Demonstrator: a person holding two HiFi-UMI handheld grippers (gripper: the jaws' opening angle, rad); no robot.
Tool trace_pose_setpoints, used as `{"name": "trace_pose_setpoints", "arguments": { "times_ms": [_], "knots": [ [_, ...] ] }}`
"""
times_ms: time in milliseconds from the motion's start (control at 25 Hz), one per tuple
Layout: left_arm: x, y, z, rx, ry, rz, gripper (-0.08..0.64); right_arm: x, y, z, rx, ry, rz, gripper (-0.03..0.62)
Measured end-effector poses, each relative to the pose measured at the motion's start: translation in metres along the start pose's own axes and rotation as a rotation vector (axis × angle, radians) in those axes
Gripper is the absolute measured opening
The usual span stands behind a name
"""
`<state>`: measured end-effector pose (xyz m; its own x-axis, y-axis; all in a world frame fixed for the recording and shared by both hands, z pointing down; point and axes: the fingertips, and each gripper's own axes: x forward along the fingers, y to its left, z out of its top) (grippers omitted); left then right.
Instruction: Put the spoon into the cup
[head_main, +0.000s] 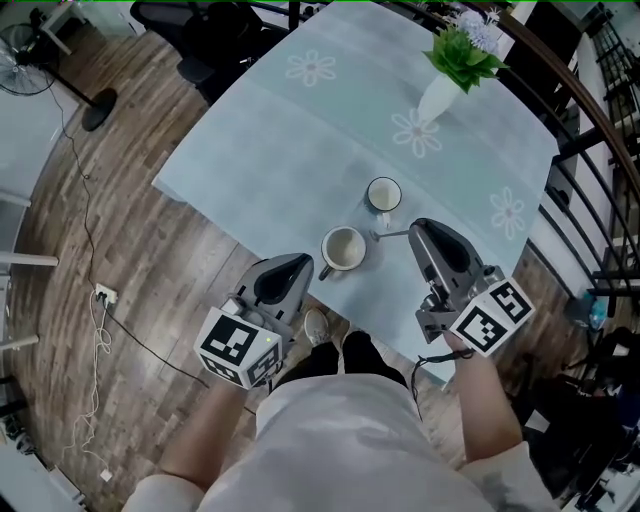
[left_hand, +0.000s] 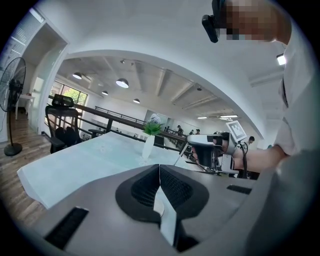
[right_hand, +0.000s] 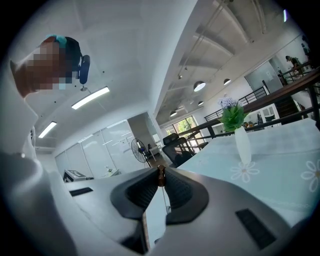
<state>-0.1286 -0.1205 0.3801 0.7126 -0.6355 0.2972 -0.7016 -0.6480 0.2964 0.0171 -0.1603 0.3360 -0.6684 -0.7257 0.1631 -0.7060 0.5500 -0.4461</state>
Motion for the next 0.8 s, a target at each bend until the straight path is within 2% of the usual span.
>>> {"name": "trace_pose_setpoints", "arguments": {
  "times_ms": [800],
  "knots": [
    [0.086,0.023,-0.011,-0.020,0.076,0.040,0.021,0.061,-0.109,-0.011,0.069,0.057,0.038,0.054]
  ]
}}
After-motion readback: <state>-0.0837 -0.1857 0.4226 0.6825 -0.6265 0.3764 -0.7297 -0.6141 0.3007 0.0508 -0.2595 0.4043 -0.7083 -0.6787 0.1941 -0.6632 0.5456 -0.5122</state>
